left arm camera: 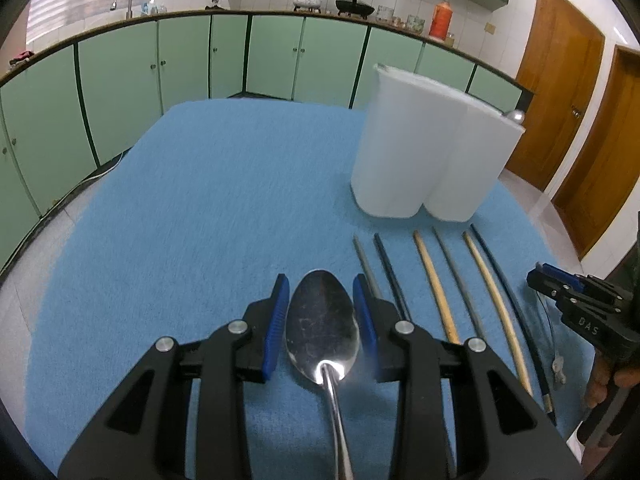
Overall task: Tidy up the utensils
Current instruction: 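Close the right tool on the flower-handled silver spoon, then carry both spoons over the white holder and release them inside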
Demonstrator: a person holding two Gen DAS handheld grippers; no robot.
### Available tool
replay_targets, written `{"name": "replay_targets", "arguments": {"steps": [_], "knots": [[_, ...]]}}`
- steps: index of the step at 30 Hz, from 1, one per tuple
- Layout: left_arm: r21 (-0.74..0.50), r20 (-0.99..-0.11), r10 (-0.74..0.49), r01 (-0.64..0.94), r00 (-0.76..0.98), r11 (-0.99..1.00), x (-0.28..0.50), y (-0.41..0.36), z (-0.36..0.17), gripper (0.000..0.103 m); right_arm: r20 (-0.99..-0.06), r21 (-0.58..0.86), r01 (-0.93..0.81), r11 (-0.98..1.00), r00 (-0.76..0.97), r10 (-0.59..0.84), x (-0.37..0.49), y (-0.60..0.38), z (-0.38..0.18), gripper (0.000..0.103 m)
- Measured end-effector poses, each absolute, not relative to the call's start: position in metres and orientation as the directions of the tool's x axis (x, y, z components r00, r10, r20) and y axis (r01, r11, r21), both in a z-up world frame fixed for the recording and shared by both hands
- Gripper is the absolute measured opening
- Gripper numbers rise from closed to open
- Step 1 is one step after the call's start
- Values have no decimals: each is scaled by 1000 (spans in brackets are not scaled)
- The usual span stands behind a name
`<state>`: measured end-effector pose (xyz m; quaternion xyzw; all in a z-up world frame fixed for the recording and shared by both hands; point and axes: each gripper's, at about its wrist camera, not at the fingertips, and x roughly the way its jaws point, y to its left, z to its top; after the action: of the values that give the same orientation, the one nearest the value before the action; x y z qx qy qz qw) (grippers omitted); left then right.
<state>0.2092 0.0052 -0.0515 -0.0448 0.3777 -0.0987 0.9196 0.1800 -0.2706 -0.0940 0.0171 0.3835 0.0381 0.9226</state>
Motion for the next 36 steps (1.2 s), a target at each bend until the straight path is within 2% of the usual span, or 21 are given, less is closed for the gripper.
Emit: {"name": "replay_targets", "arguments": {"steps": [5,15,29,36], "knots": [[-168,-641,-230,160,732,973,202,6,-37,32,-616,62,-78,995,782,100,164,-271,-70,26],[-196,-532,-263,185,805,963,194,7,-10,32,-492,77,-98,992,862,123,152,-276,-35,26],[-203,-386,-267,201,883,958,194,6,23,32,-409,76,-127,989,901,147,157,-272,-3,26],[-204,-360,-268,205,893,957,199,2,32,31,-385,68,-138,988,910,154,161,-269,8,26]]}}
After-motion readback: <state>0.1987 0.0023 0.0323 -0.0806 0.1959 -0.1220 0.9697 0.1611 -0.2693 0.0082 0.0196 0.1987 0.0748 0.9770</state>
